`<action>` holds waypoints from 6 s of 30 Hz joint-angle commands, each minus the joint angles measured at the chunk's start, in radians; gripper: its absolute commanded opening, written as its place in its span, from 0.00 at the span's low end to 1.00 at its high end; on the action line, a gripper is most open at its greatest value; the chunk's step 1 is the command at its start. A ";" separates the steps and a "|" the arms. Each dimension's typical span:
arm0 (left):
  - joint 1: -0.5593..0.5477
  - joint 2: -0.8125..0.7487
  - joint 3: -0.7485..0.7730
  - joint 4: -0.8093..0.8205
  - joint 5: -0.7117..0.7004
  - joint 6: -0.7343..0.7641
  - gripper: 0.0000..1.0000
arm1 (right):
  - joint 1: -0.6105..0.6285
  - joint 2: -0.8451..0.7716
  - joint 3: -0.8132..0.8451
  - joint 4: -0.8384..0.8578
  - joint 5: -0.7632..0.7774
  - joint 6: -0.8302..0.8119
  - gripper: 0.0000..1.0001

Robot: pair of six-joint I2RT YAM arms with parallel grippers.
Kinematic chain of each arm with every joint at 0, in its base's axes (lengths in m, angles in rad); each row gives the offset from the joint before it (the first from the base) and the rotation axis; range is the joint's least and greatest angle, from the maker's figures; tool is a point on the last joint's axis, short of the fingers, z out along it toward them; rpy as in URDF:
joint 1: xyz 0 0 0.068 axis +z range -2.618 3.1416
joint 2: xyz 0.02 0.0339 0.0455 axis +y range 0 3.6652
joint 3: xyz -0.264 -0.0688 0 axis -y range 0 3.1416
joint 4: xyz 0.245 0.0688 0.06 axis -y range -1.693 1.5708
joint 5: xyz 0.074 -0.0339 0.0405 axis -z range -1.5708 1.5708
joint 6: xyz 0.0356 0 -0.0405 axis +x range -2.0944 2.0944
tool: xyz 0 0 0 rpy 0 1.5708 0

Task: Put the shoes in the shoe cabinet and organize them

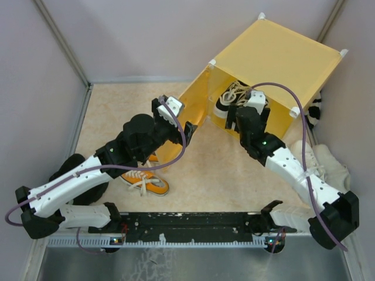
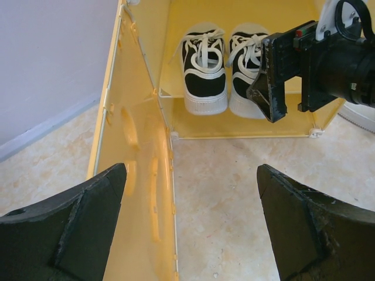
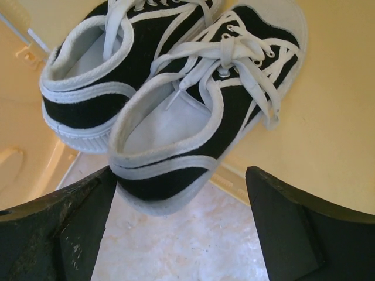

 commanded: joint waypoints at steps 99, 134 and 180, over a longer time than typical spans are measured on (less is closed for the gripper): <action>0.002 0.009 -0.063 0.004 -0.062 0.029 0.98 | -0.003 0.667 0.232 0.999 0.249 -0.585 0.50; 0.002 0.021 -0.071 0.011 -0.063 0.031 0.98 | 0.081 0.360 0.210 0.427 0.297 -0.304 0.68; 0.000 0.012 -0.083 0.011 -0.073 0.035 0.98 | -0.084 0.532 0.194 0.746 0.392 -0.278 0.38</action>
